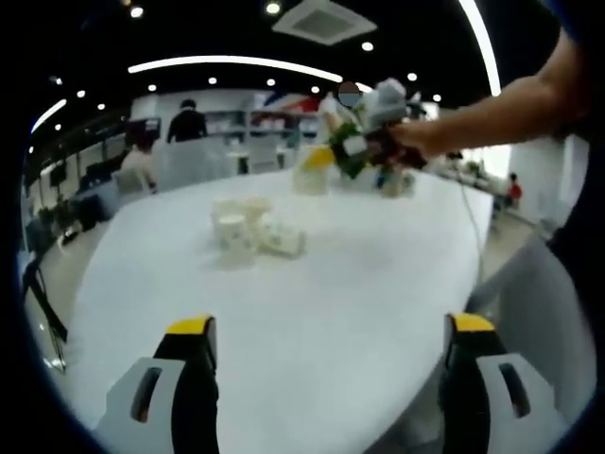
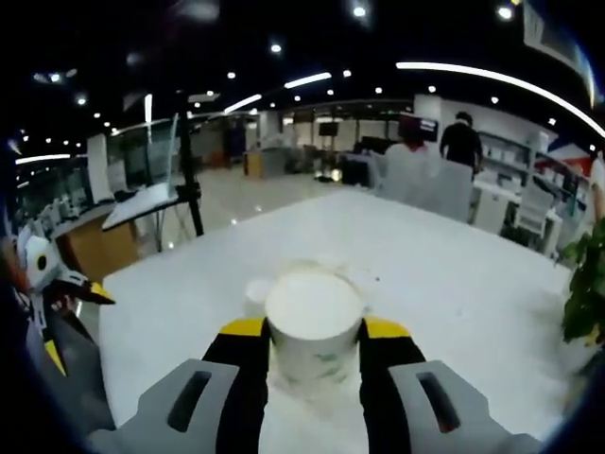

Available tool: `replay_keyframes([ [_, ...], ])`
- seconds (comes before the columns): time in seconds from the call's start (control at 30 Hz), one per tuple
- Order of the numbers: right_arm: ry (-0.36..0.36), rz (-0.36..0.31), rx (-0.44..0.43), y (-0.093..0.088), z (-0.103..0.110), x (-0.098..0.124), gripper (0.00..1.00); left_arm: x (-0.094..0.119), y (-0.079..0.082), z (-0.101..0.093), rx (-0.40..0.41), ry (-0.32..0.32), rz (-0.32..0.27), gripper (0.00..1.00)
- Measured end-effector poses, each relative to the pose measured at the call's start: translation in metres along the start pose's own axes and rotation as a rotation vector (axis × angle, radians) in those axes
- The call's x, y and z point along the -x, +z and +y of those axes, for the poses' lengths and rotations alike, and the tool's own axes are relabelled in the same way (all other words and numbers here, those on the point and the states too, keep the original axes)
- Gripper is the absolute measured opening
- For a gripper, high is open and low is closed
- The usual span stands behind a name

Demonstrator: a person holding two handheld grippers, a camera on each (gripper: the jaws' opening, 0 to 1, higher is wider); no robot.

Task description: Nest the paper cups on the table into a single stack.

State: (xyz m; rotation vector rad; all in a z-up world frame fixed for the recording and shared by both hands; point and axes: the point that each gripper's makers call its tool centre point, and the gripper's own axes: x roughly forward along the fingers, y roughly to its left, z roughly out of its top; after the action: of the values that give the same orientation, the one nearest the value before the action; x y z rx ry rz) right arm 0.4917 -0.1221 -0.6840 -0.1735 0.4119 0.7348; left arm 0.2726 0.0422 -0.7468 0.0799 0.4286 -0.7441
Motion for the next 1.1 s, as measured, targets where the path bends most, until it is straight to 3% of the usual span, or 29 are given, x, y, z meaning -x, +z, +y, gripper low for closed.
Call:
replay_keyframes([
  [0.57, 0.032, 0.003, 0.022, -0.005, 0.027, 0.015, 0.34, 0.000, 0.001, -0.003, 0.000, -0.008, -0.001, 0.98],
  [0.73, 0.043, 0.006, 0.031, -0.007, 0.035, 0.022, 0.34, 0.003, 0.006, 0.001, -0.020, 0.022, -0.021, 0.97],
  [1.1, 0.055, -0.004, 0.034, -0.011, 0.047, 0.035, 0.34, 0.002, 0.003, -0.007, -0.019, -0.008, -0.003, 0.98],
])
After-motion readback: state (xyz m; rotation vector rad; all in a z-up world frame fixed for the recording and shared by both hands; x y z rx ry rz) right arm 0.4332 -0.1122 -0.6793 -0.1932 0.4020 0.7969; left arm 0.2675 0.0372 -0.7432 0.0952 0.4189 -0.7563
